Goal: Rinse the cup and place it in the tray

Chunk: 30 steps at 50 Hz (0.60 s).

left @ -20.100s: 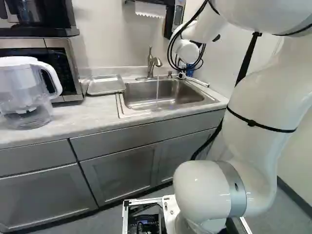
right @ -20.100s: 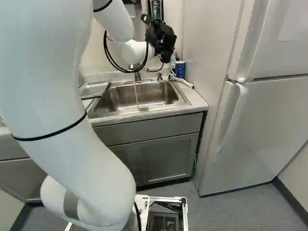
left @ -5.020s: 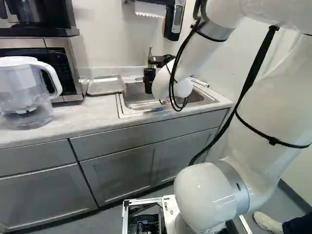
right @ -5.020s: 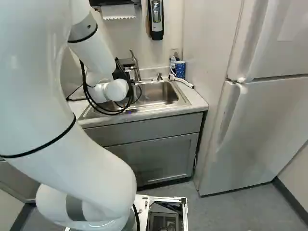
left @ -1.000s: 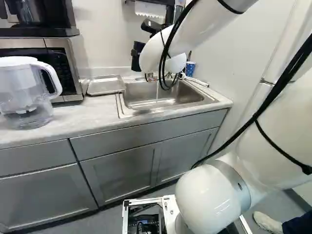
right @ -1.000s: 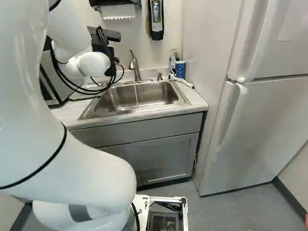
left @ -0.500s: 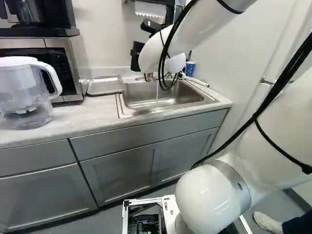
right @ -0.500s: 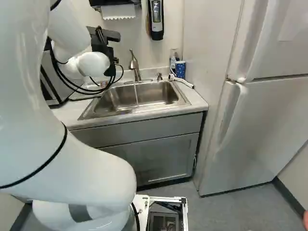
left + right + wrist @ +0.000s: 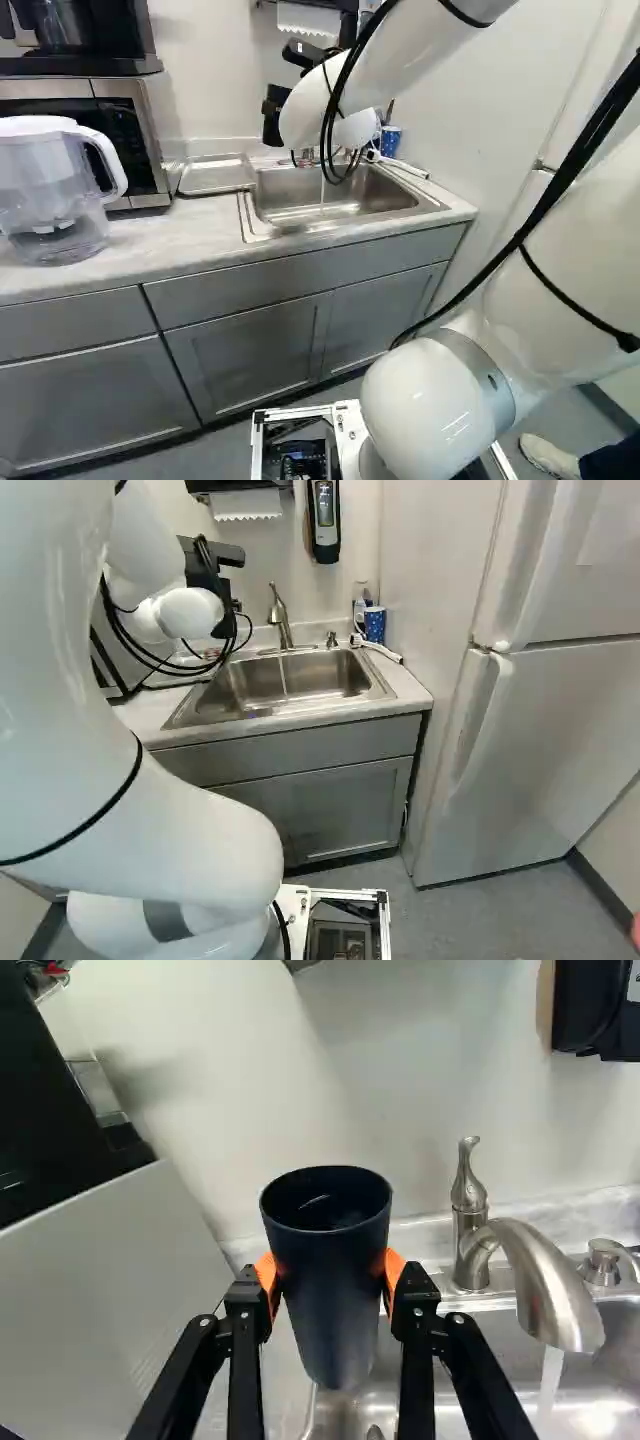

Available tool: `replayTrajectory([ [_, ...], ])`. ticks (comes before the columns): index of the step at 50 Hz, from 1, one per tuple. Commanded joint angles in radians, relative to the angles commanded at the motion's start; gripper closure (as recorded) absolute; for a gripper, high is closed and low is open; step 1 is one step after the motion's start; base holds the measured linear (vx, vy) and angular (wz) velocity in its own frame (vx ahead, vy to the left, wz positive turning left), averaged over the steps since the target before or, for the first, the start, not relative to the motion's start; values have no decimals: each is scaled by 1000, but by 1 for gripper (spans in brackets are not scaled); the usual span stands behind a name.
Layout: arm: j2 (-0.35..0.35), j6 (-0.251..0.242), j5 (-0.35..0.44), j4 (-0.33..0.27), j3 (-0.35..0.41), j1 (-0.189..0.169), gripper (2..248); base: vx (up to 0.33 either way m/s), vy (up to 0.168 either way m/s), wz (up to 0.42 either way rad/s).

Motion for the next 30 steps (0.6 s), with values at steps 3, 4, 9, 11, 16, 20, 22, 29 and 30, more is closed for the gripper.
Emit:
replayTrajectory([
  [3, 0, 21, 0, 0, 0, 0, 129, 0, 0, 0],
  [4, 0, 29, 0, 0, 0, 0, 129, 0, 0, 0],
  [9, 0, 76, 0, 0, 0, 0, 129, 0, 0, 0],
  [11, 0, 96, 0, 0, 0, 0, 129, 0, 0, 0],
  [16, 0, 147, 0, 0, 0, 0, 129, 0, 0, 0],
  [20, 0, 189, 0, 0, 0, 0, 129, 0, 0, 0],
  [22, 0, 210, 0, 0, 0, 0, 129, 0, 0, 0],
  [29, 0, 284, 0, 0, 0, 0, 129, 0, 0, 0],
  [30, 0, 294, 0, 0, 0, 0, 129, 0, 0, 0],
])
